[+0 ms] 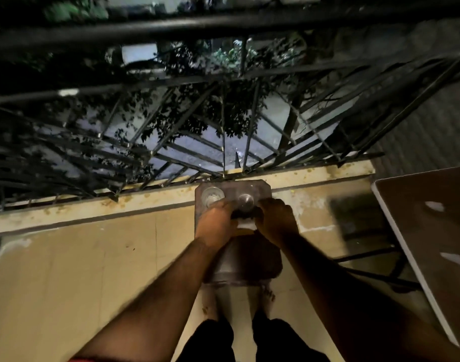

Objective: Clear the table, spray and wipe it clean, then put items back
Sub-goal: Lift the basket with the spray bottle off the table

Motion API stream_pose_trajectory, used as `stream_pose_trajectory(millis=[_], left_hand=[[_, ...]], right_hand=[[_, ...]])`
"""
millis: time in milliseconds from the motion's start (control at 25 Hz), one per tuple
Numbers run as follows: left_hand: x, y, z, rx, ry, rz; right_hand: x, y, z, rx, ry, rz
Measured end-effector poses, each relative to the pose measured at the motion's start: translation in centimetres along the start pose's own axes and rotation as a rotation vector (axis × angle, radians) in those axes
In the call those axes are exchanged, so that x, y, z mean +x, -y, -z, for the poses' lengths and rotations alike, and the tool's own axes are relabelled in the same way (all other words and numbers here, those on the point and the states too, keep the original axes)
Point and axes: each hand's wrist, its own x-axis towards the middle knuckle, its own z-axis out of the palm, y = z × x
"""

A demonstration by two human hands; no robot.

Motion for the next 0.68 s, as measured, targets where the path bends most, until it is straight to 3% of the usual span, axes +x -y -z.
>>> stream_pose_trajectory(millis=[160,320,680], left_hand=[[1.1,-5.0,3.6,0.039,-0.023,-0.126],[2.2,-11.9,4.9,0.07,-0.069,-0.319],[0.4,-33.0,-4.3,-0.012,0.021,-0.642]], right_hand=[[-3.1,-1.5,5.7,0.058,-0.201,-0.02],[-7.1,-5.5,10.7,0.147,-0.261,-0.218],[-22.3,-23.5,16.1,0.212,-0.466,-0.519]])
